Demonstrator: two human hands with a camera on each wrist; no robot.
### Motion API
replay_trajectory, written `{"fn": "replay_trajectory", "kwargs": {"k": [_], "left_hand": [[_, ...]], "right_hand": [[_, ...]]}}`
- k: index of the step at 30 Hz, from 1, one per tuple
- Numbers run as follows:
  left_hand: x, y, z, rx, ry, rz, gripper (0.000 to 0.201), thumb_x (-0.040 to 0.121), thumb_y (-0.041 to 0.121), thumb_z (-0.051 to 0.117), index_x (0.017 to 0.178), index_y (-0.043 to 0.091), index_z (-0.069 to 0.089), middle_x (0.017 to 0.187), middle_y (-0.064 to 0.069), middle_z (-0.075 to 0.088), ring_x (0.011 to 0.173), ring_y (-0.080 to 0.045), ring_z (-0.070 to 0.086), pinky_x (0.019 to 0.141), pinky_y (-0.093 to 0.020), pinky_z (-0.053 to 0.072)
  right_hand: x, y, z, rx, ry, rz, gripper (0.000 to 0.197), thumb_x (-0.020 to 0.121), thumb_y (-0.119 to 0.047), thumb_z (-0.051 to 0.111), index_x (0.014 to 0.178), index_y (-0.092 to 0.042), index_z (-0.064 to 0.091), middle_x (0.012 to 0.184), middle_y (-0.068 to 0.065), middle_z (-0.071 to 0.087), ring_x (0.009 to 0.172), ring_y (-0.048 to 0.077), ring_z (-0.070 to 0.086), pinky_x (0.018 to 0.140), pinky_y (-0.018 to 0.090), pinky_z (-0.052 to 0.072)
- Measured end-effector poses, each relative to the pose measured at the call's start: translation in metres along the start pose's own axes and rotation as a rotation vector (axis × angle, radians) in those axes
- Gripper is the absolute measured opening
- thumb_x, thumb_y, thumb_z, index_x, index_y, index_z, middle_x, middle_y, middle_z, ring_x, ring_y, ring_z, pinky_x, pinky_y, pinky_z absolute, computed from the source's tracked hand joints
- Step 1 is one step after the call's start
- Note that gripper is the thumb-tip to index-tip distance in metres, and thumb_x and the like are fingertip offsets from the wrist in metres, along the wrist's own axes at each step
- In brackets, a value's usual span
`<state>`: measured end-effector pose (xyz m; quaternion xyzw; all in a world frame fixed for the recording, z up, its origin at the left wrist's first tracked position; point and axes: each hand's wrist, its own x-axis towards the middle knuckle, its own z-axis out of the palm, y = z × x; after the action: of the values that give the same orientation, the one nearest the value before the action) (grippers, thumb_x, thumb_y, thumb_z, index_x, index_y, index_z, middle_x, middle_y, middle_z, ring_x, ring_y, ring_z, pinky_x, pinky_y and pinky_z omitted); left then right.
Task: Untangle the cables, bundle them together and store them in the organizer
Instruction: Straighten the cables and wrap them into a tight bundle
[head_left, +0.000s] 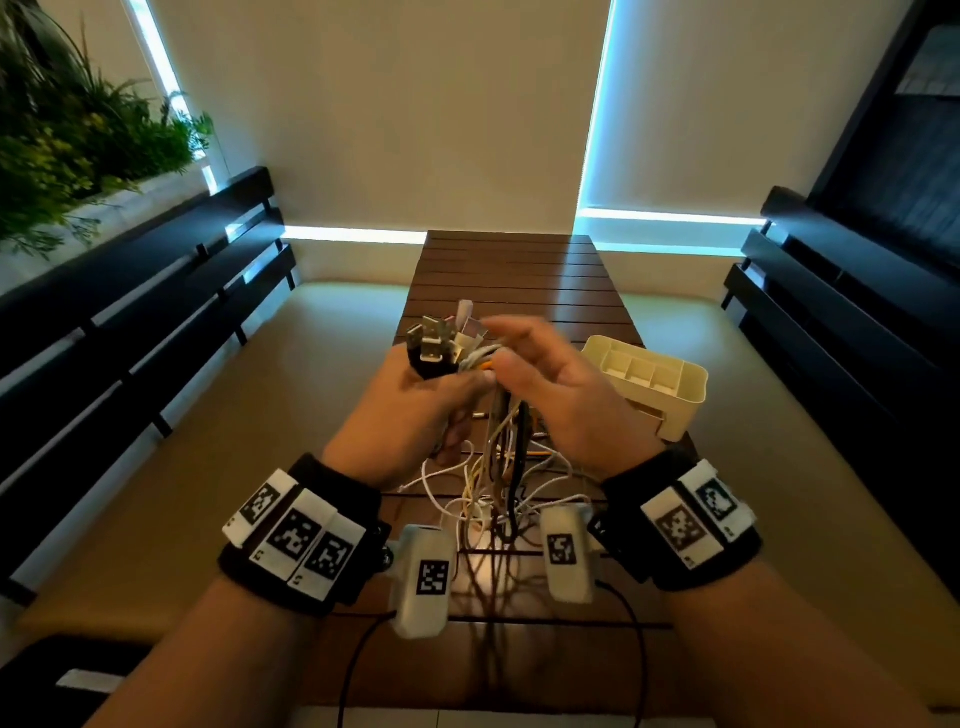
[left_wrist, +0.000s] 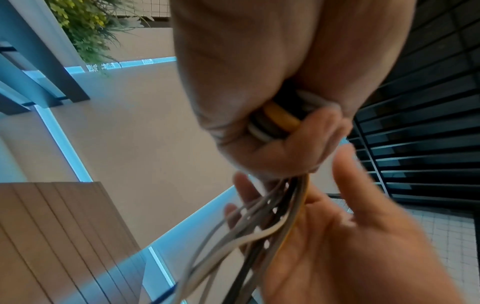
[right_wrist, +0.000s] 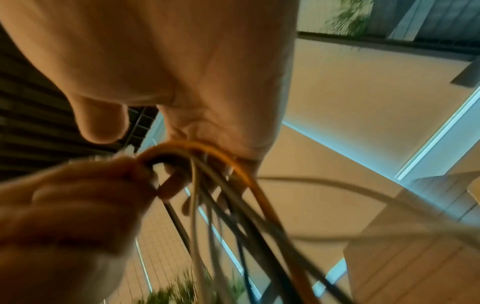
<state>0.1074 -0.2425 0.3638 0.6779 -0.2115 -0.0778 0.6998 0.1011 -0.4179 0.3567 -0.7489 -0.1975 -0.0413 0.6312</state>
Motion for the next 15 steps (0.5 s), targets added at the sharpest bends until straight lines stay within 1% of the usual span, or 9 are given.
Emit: {"fn": "replay_trajectory", "kwargs": {"k": [2, 3, 4, 6, 7, 8, 11, 13, 15], "left_hand": [[0.001, 0.001, -0.001, -0.039, 0.021, 0.011, 0.021, 0.096, 0.010, 0.059, 0.091, -0.009, 0.053, 0.053, -0.006, 0.038, 0.040, -0.018, 0.035, 0.041, -0.021, 0.033], [0.000, 0.001, -0.002, -0.084, 0.042, 0.013, 0.019, 0.096, 0.007, 0.057, 0.090, -0.010, 0.053, 0.052, -0.003, 0.037, 0.039, -0.017, 0.034, 0.040, -0.020, 0.032], [-0.001, 0.001, -0.003, -0.133, 0.061, 0.012, 0.015, 0.096, 0.005, 0.056, 0.085, -0.006, 0.056, 0.052, -0.001, 0.036, 0.039, -0.015, 0.033, 0.039, -0.020, 0.031], [-0.004, -0.001, -0.003, -0.214, 0.103, 0.015, 0.027, 0.094, 0.003, 0.056, 0.070, 0.013, 0.059, 0.052, 0.001, 0.035, 0.039, -0.012, 0.033, 0.039, -0.018, 0.030], [-0.005, -0.003, -0.001, -0.253, 0.125, 0.015, 0.028, 0.093, 0.004, 0.056, 0.069, 0.017, 0.057, 0.052, 0.001, 0.034, 0.040, -0.012, 0.033, 0.039, -0.018, 0.030], [-0.006, -0.005, 0.000, -0.298, 0.151, 0.009, 0.023, 0.091, 0.005, 0.058, 0.071, 0.017, 0.054, 0.053, 0.001, 0.034, 0.040, -0.011, 0.034, 0.039, -0.018, 0.030], [-0.008, -0.011, 0.001, -0.440, 0.210, 0.005, 0.018, 0.092, 0.007, 0.056, 0.077, 0.014, 0.050, 0.054, 0.002, 0.035, 0.042, -0.009, 0.037, 0.038, -0.020, 0.032], [-0.009, -0.015, -0.002, -0.487, 0.232, 0.003, 0.019, 0.094, 0.006, 0.054, 0.077, 0.015, 0.051, 0.055, 0.002, 0.036, 0.044, -0.009, 0.038, 0.038, -0.022, 0.035], [-0.010, -0.019, -0.004, -0.479, 0.237, 0.015, 0.016, 0.094, 0.009, 0.056, 0.079, 0.015, 0.053, 0.056, 0.002, 0.039, 0.046, -0.010, 0.042, 0.042, -0.023, 0.039]], "right_hand": [[-0.002, 0.005, 0.008, -0.057, 0.019, 0.033, 0.022, 0.095, -0.049, 0.055, 0.110, -0.033, 0.060, 0.090, -0.004, 0.069, 0.087, 0.019, 0.069, 0.078, 0.039, 0.059], [-0.004, 0.008, 0.010, -0.056, 0.026, 0.069, 0.018, 0.096, -0.046, 0.056, 0.105, -0.031, 0.060, 0.078, -0.003, 0.067, 0.075, 0.021, 0.068, 0.069, 0.041, 0.059], [-0.006, 0.012, 0.010, -0.034, 0.017, 0.103, 0.014, 0.096, -0.040, 0.057, 0.101, -0.027, 0.059, 0.069, -0.003, 0.064, 0.064, 0.022, 0.064, 0.061, 0.039, 0.057], [-0.010, 0.018, 0.011, 0.008, -0.002, 0.146, 0.008, 0.097, -0.029, 0.058, 0.097, -0.022, 0.057, 0.063, 0.000, 0.058, 0.053, 0.024, 0.058, 0.053, 0.034, 0.051], [-0.011, 0.020, 0.011, 0.008, 0.003, 0.156, 0.007, 0.098, -0.026, 0.059, 0.097, -0.020, 0.057, 0.063, 0.002, 0.056, 0.051, 0.024, 0.056, 0.051, 0.032, 0.050], [-0.011, 0.021, 0.011, 0.007, 0.019, 0.160, 0.006, 0.098, -0.025, 0.059, 0.098, -0.019, 0.057, 0.063, 0.003, 0.056, 0.050, 0.024, 0.055, 0.050, 0.030, 0.050], [-0.010, 0.022, 0.012, -0.027, 0.054, 0.151, 0.004, 0.098, -0.022, 0.059, 0.102, -0.022, 0.059, 0.068, -0.003, 0.059, 0.054, 0.016, 0.057, 0.054, 0.026, 0.050], [-0.011, 0.023, 0.014, -0.130, 0.066, 0.142, 0.005, 0.099, -0.025, 0.058, 0.103, -0.026, 0.061, 0.069, -0.007, 0.060, 0.057, 0.012, 0.058, 0.058, 0.026, 0.051], [-0.013, 0.022, 0.018, -0.197, 0.090, 0.149, 0.010, 0.100, -0.029, 0.056, 0.099, -0.022, 0.062, 0.067, -0.008, 0.058, 0.058, 0.011, 0.057, 0.059, 0.027, 0.050]]}}
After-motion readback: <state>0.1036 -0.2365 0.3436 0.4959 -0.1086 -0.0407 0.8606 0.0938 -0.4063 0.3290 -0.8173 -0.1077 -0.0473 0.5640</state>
